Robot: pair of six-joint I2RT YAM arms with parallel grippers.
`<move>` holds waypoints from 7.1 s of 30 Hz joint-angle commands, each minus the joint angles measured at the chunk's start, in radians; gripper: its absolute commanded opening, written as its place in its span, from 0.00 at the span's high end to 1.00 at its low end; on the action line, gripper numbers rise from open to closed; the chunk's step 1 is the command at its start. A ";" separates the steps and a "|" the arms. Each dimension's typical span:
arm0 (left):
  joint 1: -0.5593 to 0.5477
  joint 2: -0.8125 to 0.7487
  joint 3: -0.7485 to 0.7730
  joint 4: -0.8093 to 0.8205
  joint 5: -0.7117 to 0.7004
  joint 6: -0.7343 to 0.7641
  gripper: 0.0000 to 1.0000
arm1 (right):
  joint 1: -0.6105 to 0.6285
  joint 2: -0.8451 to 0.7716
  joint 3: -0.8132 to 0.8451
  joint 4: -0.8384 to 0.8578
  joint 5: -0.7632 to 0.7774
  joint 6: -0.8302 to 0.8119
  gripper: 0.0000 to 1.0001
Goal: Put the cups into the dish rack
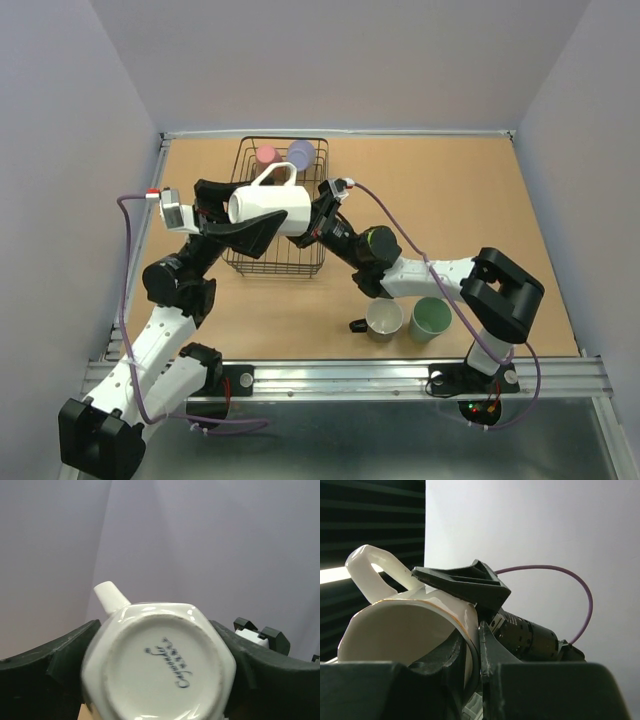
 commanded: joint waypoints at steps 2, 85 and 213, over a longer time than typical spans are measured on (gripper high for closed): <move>-0.014 -0.026 0.056 0.151 -0.004 0.003 0.36 | 0.017 0.022 0.042 0.390 -0.012 -0.001 0.99; -0.230 0.711 0.238 -0.553 -0.682 0.672 1.00 | -0.433 -0.835 -0.504 -0.796 -0.042 -0.740 0.05; -0.250 -0.246 0.221 -1.372 -1.029 0.614 0.01 | 0.005 -0.470 -0.077 -2.017 0.205 -0.773 0.44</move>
